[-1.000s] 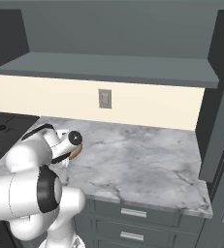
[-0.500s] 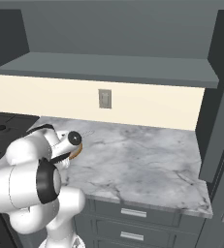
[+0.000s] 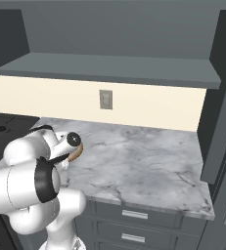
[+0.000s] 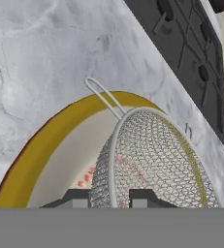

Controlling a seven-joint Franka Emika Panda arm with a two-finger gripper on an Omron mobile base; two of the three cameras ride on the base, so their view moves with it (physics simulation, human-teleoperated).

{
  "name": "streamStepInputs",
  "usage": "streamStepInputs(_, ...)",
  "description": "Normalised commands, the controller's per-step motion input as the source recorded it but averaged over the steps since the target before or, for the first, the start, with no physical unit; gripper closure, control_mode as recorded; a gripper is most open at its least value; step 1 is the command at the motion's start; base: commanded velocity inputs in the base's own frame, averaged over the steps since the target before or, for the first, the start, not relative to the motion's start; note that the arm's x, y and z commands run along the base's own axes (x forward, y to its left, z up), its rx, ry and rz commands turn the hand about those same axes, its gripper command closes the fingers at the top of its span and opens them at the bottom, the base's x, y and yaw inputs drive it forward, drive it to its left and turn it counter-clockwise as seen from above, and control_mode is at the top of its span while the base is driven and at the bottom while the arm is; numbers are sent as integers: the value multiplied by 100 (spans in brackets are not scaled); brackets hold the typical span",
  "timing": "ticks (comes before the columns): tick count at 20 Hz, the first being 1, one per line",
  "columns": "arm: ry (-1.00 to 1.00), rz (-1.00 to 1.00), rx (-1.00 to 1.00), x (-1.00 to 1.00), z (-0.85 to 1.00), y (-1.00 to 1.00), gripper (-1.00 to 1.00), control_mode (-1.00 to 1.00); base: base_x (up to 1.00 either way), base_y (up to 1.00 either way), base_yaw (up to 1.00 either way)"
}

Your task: Open the cabinet and setup a tea strainer by placing it in the bowl upright.

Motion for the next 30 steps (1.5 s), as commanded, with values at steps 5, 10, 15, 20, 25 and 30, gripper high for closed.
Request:
streamStepInputs(5, 0, 0, 0, 0, 0, 12, -100, -100, 0, 0, 0)
streamStepInputs(10, 0, 0, 0, 0, 0, 6, -100, -100, 0, 0, 0)
streamStepInputs(15, 0, 0, 0, 0, 0, 0, -100, -100, 0, 0, 0)
streamStepInputs(20, 0, 0, 0, 0, 0, 0, -100, -100, 0, 0, 0)
streamStepInputs(25, 0, 0, -2, 0, 7, 0, -100, -100, 0, 0, 0)
streamStepInputs(30, 1, -2, -4, -3, 40, 0, -100, -100, 0, 0, 0)
